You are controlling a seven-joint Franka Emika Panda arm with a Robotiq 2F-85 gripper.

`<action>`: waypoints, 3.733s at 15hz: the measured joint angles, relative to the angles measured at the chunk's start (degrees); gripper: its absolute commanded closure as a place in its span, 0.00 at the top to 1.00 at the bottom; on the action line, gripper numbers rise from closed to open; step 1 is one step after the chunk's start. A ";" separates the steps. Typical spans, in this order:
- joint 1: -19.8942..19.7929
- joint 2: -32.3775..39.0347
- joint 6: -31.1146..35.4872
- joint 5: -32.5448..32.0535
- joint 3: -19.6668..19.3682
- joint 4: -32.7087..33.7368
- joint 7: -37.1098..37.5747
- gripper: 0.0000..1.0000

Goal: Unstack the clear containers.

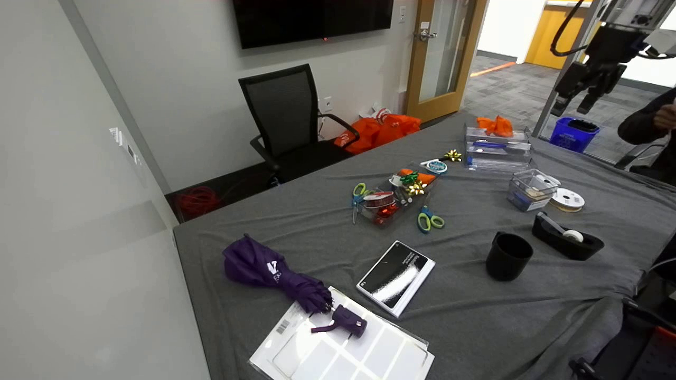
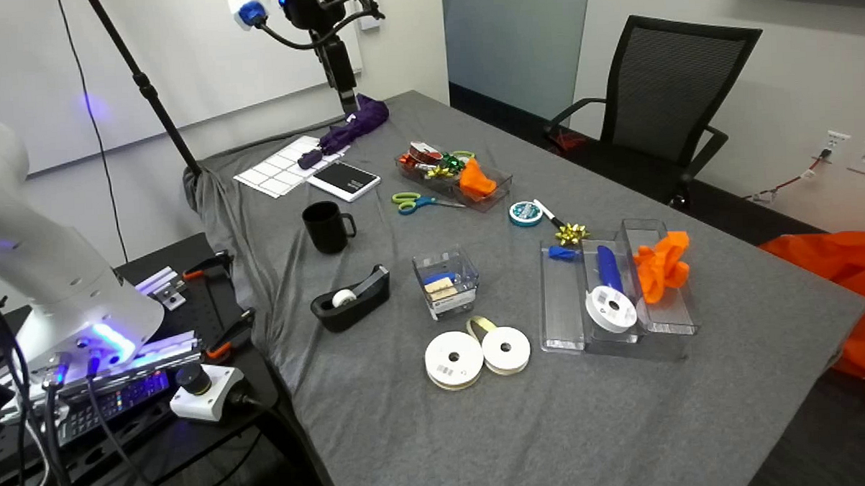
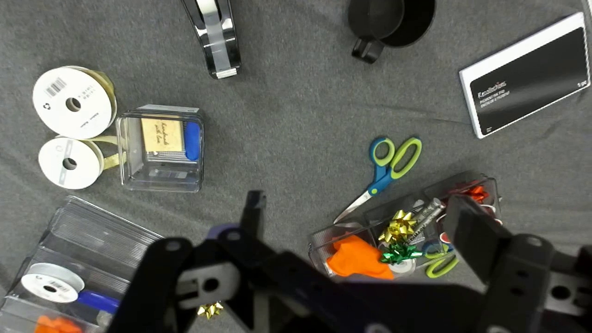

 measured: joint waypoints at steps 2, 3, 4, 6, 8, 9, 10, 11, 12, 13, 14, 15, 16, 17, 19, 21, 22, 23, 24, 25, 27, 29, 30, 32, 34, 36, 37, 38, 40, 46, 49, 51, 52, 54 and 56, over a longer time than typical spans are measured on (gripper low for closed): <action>-0.22 1.18 1.66 0.41 -1.00 -0.27 -2.28 1.00; -0.40 2.37 2.89 0.88 -1.76 -0.30 -3.87 1.00; -0.62 3.81 4.19 1.55 -2.55 -0.27 -5.57 1.00; -1.35 7.57 6.83 3.54 -3.93 -0.08 -9.60 1.00; -2.50 11.87 9.10 5.57 -4.65 0.57 -13.70 1.00; -3.19 14.02 10.47 6.27 -4.68 0.96 -15.20 1.00; -3.78 16.14 11.84 6.73 -4.66 1.38 -16.21 1.00; -4.29 18.21 13.33 7.03 -4.60 1.80 -16.85 1.00; -4.79 20.21 14.75 7.14 -4.42 2.30 -17.16 1.00; -5.25 22.10 15.84 7.16 -4.19 2.83 -17.26 1.00; -5.75 23.84 16.88 7.21 -3.79 3.34 -17.27 1.00; -6.24 25.38 17.66 7.22 -3.34 3.89 -17.27 1.00; -6.70 26.74 18.51 7.22 -2.86 4.37 -17.27 1.00; -7.14 27.96 19.49 7.20 -2.38 4.77 -17.27 1.00; -7.84 30.16 21.46 7.07 -1.55 5.41 -17.24 1.00; -8.45 31.90 23.44 7.02 -0.84 5.74 -17.22 1.00; -8.78 32.66 24.39 7.02 -0.45 5.80 -17.18 1.00; -9.10 33.29 25.40 7.02 -0.11 5.83 -17.09 1.00; -9.47 33.92 26.43 7.02 0.29 5.83 -17.01 1.00; -9.86 34.47 27.36 7.03 0.67 5.83 -16.87 1.00; -10.54 35.38 28.74 7.08 1.33 5.83 -16.16 1.00; -11.06 35.96 29.50 7.08 1.76 5.84 -14.75 1.00; -11.20 36.21 29.94 7.08 1.88 5.83 -13.88 1.00; -11.29 36.82 30.64 7.08 2.04 5.78 -11.89 1.00; -11.30 37.22 31.23 7.08 2.26 5.62 -9.98 1.00; -11.30 37.55 31.62 7.08 2.43 5.58 -8.55 1.00; -11.30 37.74 31.77 7.08 2.49 5.58 -8.14 1.00; -11.30 37.95 31.91 7.08 2.53 5.58 -7.84 1.00; -11.30 38.29 32.14 7.08 2.63 5.58 -7.72 1.00; -11.30 38.33 32.19 7.03 2.97 5.58 -7.72 0.45; -11.30 38.33 32.31 6.99 3.03 5.58 -7.73 0.24; -11.30 38.33 32.43 6.96 3.03 5.58 -7.72 0.11; -11.30 38.33 32.49 6.94 3.04 5.58 -7.72 0.03; -11.30 38.33 32.62 6.78 3.04 5.58 -7.72 0.00; -11.30 38.33 32.76 6.24 3.04 5.59 -7.72 0.30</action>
